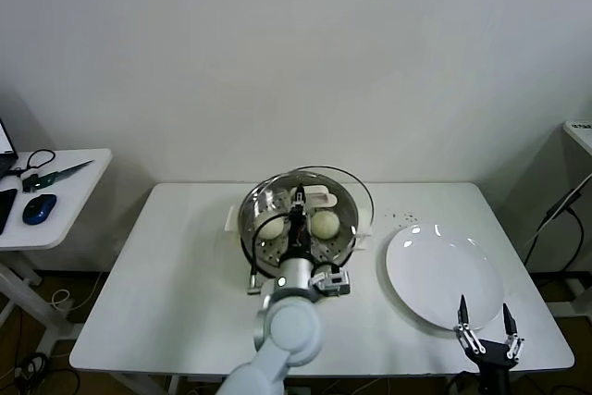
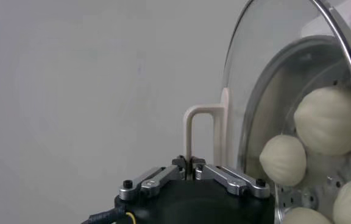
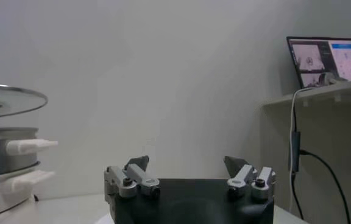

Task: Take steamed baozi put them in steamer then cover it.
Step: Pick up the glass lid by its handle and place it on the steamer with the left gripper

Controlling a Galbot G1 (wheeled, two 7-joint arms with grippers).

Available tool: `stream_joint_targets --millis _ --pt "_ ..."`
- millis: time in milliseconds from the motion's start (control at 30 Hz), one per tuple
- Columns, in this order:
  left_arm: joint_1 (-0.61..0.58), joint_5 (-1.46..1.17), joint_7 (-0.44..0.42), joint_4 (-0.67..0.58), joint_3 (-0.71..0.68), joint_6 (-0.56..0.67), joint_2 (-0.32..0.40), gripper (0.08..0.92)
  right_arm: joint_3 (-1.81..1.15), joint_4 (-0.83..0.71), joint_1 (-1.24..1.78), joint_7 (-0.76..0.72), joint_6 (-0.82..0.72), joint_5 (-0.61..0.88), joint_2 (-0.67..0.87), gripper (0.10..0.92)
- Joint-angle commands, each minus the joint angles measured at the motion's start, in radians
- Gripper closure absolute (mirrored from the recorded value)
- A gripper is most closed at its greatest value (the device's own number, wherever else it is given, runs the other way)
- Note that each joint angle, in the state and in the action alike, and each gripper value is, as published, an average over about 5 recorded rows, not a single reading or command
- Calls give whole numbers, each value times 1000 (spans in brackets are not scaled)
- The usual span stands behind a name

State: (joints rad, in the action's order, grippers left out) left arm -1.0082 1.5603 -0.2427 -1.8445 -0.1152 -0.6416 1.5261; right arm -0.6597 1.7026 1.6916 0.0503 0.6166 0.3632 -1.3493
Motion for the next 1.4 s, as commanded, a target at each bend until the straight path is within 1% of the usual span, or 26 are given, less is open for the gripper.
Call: stream_joint_targets --millis 33,300,400,633,1233,1333,1400 --pt "11 29 12 39 -29 -10 42 863 -6 -1 2 2 4 1 -1 203" --pt "-12 31 8 31 2 1 -26 863 -6 -2 4 1 9 -2 -5 203" --pt "-13 29 7 38 13 2 -39 863 -7 -1 8 1 13 -3 -4 203" --pt "3 29 19 71 22 6 -40 863 -10 -4 9 1 21 -3 -4 203" --pt "-3 23 56 97 34 19 -32 863 -10 -1 11 -2 32 -13 -7 203" --pt "-4 16 60 94 32 22 -31 828 -10 0 11 -4 31 -13 -6 203" --pt "-3 10 63 93 33 24 -32 774 -10 1 11 -5 29 -13 -5 203"
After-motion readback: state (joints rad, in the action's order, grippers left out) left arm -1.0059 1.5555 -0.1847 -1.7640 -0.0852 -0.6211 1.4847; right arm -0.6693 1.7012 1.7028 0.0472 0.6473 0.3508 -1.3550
